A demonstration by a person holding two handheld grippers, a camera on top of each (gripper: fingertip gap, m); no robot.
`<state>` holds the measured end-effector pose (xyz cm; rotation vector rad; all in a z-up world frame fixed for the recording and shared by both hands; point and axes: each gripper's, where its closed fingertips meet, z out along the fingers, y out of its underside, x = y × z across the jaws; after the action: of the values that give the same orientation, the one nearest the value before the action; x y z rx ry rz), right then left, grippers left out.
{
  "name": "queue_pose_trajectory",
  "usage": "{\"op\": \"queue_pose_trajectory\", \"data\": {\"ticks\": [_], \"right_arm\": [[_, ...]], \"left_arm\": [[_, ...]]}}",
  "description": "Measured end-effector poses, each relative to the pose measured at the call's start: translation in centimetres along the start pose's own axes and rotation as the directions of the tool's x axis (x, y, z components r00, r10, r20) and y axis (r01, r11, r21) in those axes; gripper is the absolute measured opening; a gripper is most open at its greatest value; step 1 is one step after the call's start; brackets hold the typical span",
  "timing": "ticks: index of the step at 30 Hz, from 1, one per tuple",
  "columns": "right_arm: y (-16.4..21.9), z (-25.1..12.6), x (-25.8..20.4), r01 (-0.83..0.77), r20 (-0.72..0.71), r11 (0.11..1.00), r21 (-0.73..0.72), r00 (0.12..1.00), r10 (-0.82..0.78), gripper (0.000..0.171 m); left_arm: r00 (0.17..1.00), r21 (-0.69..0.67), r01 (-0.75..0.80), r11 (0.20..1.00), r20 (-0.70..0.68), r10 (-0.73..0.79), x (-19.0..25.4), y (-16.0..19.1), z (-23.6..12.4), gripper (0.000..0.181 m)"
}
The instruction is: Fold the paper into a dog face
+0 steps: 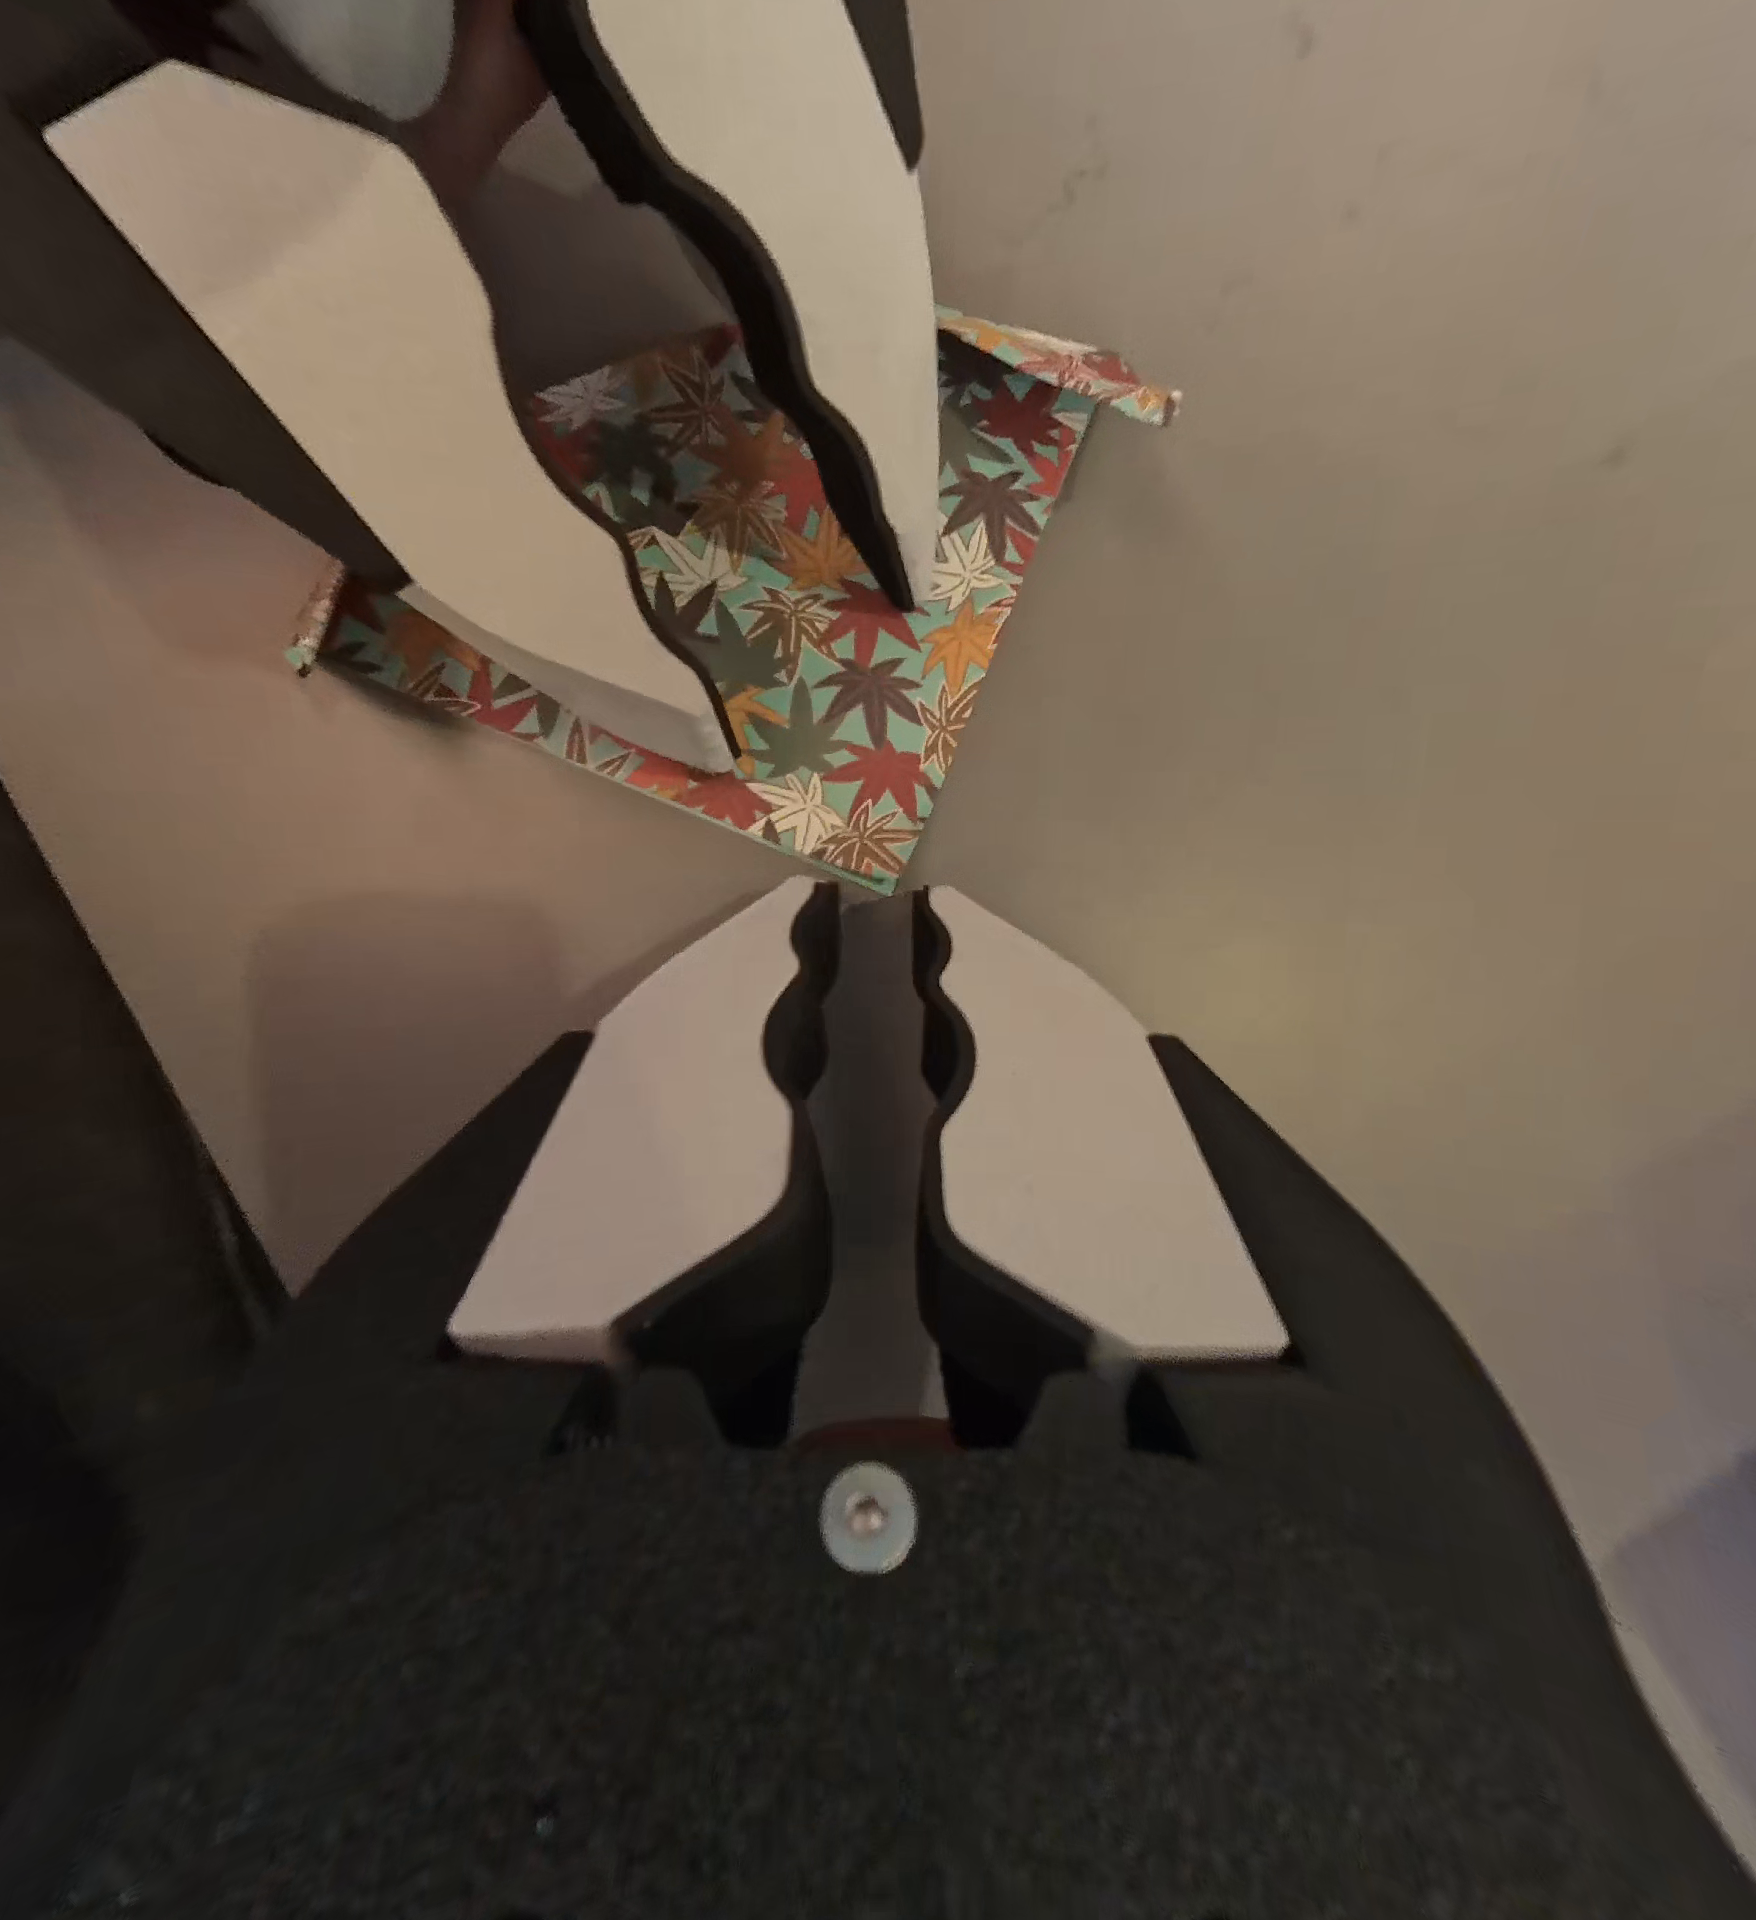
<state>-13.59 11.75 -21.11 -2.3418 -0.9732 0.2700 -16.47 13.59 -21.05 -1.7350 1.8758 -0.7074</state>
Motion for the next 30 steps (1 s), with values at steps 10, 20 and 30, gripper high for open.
{"op": "queue_pose_trajectory", "data": {"ticks": [10,20,30], "right_arm": [[-0.3,0.3,0.4,0.007,-0.006,0.999,0.041,1.0,-0.007,0.0],[-0.8,0.3,-0.2,-0.033,0.029,0.999,0.03,0.999,0.033,0.0],[-0.6,-0.8,0.4,-0.074,0.036,0.997,0.033,0.997,0.073,0.005]], "left_arm": [[1.0,0.017,0.014,1.0,-0.004,-0.014,-0.2,0.0,0.0,0.035],[1.0,0.012,0.017,1.0,0.015,-0.017,-0.2,0.0,0.0,0.035],[1.0,0.005,0.009,1.0,0.019,-0.009,-0.1,0.0,-0.1,0.033]]}}
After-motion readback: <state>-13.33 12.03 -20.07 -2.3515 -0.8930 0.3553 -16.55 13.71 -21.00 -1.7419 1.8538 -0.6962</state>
